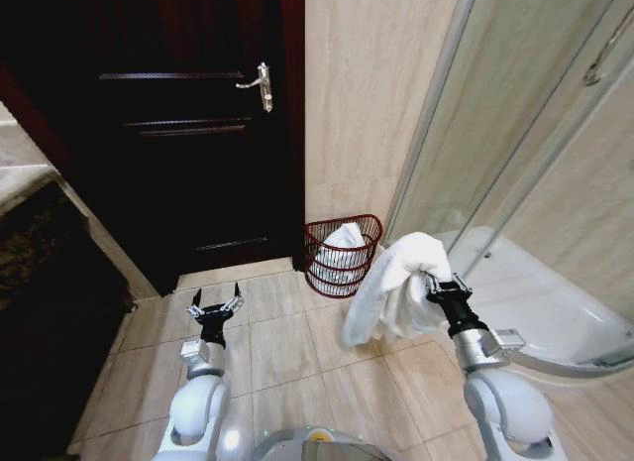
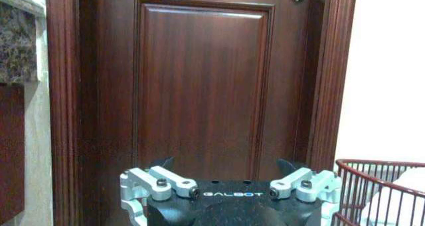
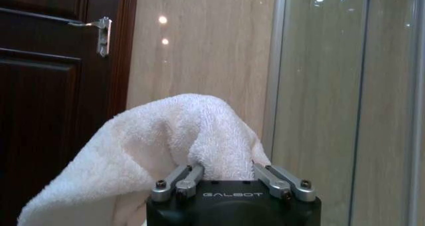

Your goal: Discard the used towel into the hamper.

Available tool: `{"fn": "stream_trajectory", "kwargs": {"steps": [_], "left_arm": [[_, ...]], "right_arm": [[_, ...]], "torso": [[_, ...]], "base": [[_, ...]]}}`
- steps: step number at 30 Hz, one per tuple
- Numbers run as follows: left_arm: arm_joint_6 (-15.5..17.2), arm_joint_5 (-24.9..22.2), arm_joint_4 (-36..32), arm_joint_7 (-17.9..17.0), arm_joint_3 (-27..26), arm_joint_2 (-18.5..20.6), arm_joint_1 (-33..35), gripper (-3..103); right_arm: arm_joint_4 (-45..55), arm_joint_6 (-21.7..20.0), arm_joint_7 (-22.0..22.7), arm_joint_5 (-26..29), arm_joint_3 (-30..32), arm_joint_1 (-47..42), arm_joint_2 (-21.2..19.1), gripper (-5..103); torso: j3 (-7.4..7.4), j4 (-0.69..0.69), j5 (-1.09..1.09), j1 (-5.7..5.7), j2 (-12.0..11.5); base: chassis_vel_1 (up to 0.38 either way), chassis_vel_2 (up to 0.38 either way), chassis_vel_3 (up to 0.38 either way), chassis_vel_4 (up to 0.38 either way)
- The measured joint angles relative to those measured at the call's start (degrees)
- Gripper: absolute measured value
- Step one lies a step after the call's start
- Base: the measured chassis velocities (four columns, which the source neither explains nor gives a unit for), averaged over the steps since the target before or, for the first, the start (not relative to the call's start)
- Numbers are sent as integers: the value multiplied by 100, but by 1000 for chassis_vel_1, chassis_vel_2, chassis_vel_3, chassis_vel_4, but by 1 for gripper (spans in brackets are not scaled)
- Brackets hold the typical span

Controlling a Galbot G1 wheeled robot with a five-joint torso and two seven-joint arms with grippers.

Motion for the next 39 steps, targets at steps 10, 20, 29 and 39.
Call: {"fn": "stream_trajectory", "kwargs": {"steps": [10,20,29,39], "left_arm": [[42,0,79,-24,81,48,-97,100],[-79,-3,307,-67,23,56,-396,100],[-38,59,361,-123,313,83,-472,100],[-2,158,344,-27,451,110,-517,100]], "right_arm": [[2,-24,50,-20,-2,-6,1,20],[-200,27,94,-75,86,142,-32,20],[-278,151,66,-139,125,239,-50,20],[-300,198,4,-270,65,276,40,20]], "torso": [[0,0,0,0,0],[0,0,0,0,0],[0,0,0,-1,0],[1,1,0,0,0]], "base": [[30,29,75,67],[31,36,19,19],[0,0,0,0],[-112,119,109,-104]]}}
